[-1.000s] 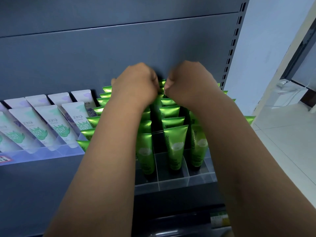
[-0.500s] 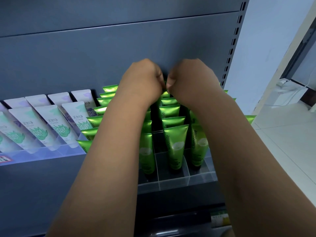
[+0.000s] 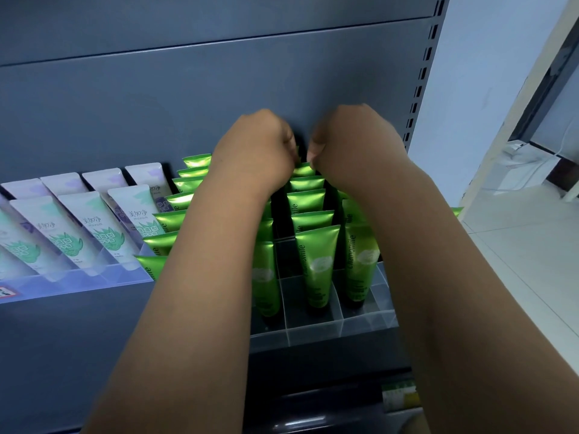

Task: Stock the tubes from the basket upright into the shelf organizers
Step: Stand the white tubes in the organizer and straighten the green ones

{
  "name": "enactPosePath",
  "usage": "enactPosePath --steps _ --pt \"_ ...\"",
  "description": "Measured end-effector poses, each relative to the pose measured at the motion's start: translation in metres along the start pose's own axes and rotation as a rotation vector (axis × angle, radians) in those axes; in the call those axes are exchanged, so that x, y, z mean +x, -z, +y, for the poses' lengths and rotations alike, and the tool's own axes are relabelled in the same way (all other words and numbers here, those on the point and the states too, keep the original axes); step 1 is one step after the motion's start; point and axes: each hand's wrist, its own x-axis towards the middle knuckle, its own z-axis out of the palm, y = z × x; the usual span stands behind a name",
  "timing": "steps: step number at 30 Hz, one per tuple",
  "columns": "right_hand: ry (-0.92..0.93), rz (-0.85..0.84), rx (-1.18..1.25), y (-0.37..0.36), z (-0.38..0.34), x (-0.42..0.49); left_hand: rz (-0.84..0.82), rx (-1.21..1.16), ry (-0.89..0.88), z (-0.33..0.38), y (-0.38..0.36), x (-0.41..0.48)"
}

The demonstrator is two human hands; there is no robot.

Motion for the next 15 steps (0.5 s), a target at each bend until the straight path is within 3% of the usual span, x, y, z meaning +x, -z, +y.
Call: enactPosePath --steps 15 --pt "-0.03 -0.027 0.012 -0.0016 0.002 0.002 -0.029 -0.051 0.006 -0.0018 -0.0011 0.0001"
